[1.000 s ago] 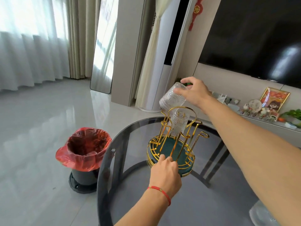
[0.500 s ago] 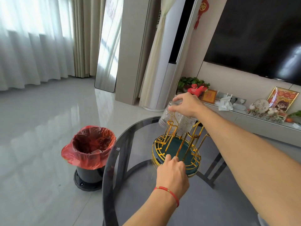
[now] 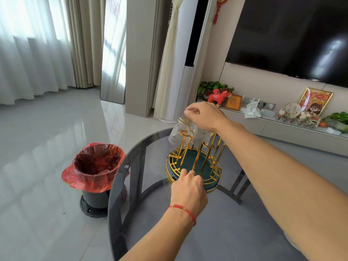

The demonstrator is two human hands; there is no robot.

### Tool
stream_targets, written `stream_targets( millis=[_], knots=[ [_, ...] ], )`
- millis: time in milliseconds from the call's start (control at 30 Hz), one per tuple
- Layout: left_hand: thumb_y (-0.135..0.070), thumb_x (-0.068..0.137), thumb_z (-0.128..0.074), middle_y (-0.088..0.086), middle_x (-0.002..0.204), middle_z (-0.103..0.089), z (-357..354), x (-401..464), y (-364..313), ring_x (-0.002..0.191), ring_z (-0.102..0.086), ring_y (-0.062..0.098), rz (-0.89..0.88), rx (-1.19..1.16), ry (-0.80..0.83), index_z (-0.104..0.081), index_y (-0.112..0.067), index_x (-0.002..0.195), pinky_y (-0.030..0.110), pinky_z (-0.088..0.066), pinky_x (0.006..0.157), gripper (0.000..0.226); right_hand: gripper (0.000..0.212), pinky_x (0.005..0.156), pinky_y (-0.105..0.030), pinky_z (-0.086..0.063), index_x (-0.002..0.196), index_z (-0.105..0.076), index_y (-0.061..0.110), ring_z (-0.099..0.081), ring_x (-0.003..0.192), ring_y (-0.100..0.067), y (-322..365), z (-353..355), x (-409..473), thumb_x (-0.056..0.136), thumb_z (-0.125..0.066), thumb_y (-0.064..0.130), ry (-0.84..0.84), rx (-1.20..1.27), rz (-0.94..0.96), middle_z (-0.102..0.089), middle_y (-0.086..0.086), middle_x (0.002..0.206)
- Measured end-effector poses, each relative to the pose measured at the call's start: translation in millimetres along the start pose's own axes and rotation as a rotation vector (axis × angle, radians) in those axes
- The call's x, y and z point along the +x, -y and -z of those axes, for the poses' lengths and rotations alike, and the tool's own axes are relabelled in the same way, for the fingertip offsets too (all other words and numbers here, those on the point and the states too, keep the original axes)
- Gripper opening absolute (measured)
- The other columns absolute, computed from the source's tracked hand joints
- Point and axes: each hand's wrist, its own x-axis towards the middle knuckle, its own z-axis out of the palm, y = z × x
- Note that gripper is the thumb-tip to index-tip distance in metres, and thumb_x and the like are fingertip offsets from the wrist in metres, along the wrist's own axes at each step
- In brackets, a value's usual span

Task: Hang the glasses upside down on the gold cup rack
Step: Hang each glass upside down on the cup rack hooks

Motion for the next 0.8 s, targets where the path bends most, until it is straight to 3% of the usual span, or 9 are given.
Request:
stream_targets(
  millis=[133, 200, 433, 533, 667, 733, 800],
  knots=[
    [-0.018, 0.096, -0.05, 0.008, 0.099, -0.062, 1.3, -6.3, -2.6, 0.089, -0.044, 0.025, -0.02, 0.104, -0.001, -0.069, -0.008, 0.102, 0.037, -0.037, 0.061, 0.022, 0.054, 0.129, -0.054, -0.014, 0.164, -0.031, 0.034, -0.006, 0.164, -0.024, -23.7, -3.6, -57.1, 0.111, -0.037, 0.041, 0.006, -0.031, 0.109, -0.016, 0.003, 0.178],
    [-0.019, 0.092, -0.051, 0.008, 0.104, -0.062, 1.1, -10.9, -9.5, 0.1, -0.05, 0.029, -0.028, 0.154, 0.016, -0.068, -0.009, 0.1, 0.038, -0.038, 0.063, 0.021, 0.057, 0.129, -0.049, -0.007, 0.166, -0.024, 0.036, 0.003, 0.164, -0.019, -38.8, -1.0, -99.3, 0.111, -0.038, 0.039, 0.013, -0.005, 0.119, -0.005, 0.006, 0.179],
    [-0.032, 0.089, -0.058, 0.009, 0.119, -0.059, -1.1, -24.8, -18.3, 0.117, -0.049, 0.03, -0.018, 0.239, 0.051, -0.063, -0.012, 0.115, 0.041, -0.052, 0.083, 0.033, 0.046, 0.126, -0.026, -0.014, 0.154, -0.053, 0.027, -0.027, 0.157, -0.014, -69.9, -19.5, -264.0, 0.107, -0.053, 0.026, -0.11, 0.13, 0.069, -0.04, 0.003, 0.168],
    [-0.029, 0.086, -0.06, 0.012, 0.129, -0.057, -1.9, -37.3, -35.6, 0.122, -0.047, 0.033, -0.107, 0.188, 0.042, -0.059, -0.013, 0.127, 0.044, -0.051, 0.091, 0.044, 0.034, 0.119, -0.028, -0.036, 0.132, -0.073, 0.018, -0.053, 0.136, -0.014, -87.2, -22.9, -311.9, 0.1, -0.063, 0.015, -0.229, 0.172, 0.043, -0.066, -0.001, 0.143],
    [-0.026, 0.085, -0.066, 0.008, 0.137, -0.059, -10.6, -73.7, -83.4, 0.128, -0.048, 0.028, -0.367, -0.137, 0.142, -0.057, -0.016, 0.14, 0.036, -0.042, 0.107, 0.057, 0.025, 0.091, -0.004, -0.042, 0.111, -0.08, 0.014, -0.065, 0.101, -0.003, -110.5, -5.8, -336.3, 0.094, -0.065, 0.006, -0.416, 0.28, -0.073, -0.078, 0.003, 0.111],
    [-0.027, 0.084, -0.07, 0.007, 0.135, -0.061, -17.8, -96.6, -111.2, 0.127, -0.051, 0.026, -0.426, -0.273, 0.185, -0.059, -0.016, 0.139, 0.025, -0.035, 0.106, 0.057, 0.024, 0.084, -0.007, -0.046, 0.107, -0.081, 0.014, -0.065, 0.093, -0.005, -121.3, 5.8, -342.9, 0.093, -0.063, 0.005, -0.526, 0.305, -0.139, -0.08, 0.003, 0.103],
    [-0.032, 0.083, -0.073, 0.005, 0.135, -0.061, -26.1, -112.9, -138.2, 0.124, -0.055, 0.022, -0.433, -0.401, 0.228, -0.054, -0.016, 0.142, 0.021, -0.036, 0.105, 0.064, 0.024, 0.082, -0.02, -0.051, 0.102, -0.081, 0.014, -0.068, 0.087, -0.009, -132.6, 15.3, -351.0, 0.093, -0.06, 0.004, -0.624, 0.33, -0.208, -0.08, 0.002, 0.099]
  ],
)
